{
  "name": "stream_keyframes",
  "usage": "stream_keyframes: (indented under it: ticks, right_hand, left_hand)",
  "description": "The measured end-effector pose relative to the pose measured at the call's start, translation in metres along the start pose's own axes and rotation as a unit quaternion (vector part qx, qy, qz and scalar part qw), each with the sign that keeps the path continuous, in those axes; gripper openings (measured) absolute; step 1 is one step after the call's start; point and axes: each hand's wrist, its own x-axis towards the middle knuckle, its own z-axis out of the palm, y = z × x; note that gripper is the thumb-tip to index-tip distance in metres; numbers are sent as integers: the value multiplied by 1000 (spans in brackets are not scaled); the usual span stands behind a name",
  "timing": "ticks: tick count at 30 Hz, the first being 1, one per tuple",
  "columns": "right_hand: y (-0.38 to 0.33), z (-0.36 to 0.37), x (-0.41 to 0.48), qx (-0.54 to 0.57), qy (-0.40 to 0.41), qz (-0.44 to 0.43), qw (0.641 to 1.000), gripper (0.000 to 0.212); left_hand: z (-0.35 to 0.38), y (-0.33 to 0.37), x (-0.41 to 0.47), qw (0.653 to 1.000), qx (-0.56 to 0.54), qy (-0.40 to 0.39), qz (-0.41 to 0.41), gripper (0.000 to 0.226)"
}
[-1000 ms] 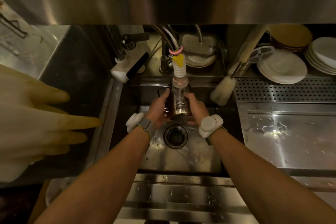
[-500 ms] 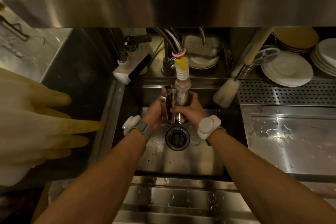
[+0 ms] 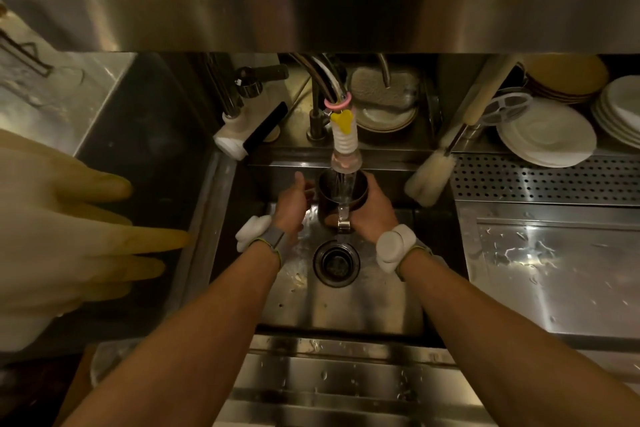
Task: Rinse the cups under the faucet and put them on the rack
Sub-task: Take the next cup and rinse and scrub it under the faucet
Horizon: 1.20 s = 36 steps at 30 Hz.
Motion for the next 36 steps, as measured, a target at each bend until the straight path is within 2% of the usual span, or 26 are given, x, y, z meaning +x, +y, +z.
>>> stream_keyframes:
  ticks: [5, 7, 9, 12, 16, 19, 21, 26, 31, 33, 36]
  right_hand:
    - [4, -7, 2, -84, -85, 58, 991, 80]
    - [7, -8, 3, -87, -105, 111, 985, 90]
    - [8, -9, 4, -61, -91, 159, 981, 85]
    - [8, -9, 3, -57, -108, 212, 970, 48]
    - [10, -5, 6, 45, -74, 260, 962, 51]
    - [13, -1, 12, 33, -70, 252, 965, 41]
    - [17, -1, 16, 42, -38, 248, 967, 39]
    - [11, -13, 26, 75, 22, 238, 968, 60]
    - [5, -24, 25, 114, 39, 244, 962, 31]
    - [8, -23, 23, 130, 39, 242, 961, 28]
    - [9, -12, 29, 91, 21, 219, 971, 32]
  left_hand:
    - [2, -3, -6, 998, 1, -43, -35, 52]
    - [6, -7, -9, 994, -13, -81, -71, 63]
    - [9, -13, -12, 988, -3, -116, -99, 73]
    - [12, -21, -14, 984, 25, -135, -116, 54]
    - [8, -22, -10, 976, 15, -143, -162, 47]
    - [9, -18, -7, 974, 33, -157, -159, 48]
    - [11, -10, -11, 972, 35, -177, -149, 46]
    - [20, 4, 4, 971, 14, -166, -169, 44]
    - [30, 9, 9, 970, 7, -178, -162, 50]
    - [31, 7, 8, 974, 25, -172, -146, 53]
    - [20, 4, 6, 979, 14, -156, -127, 49]
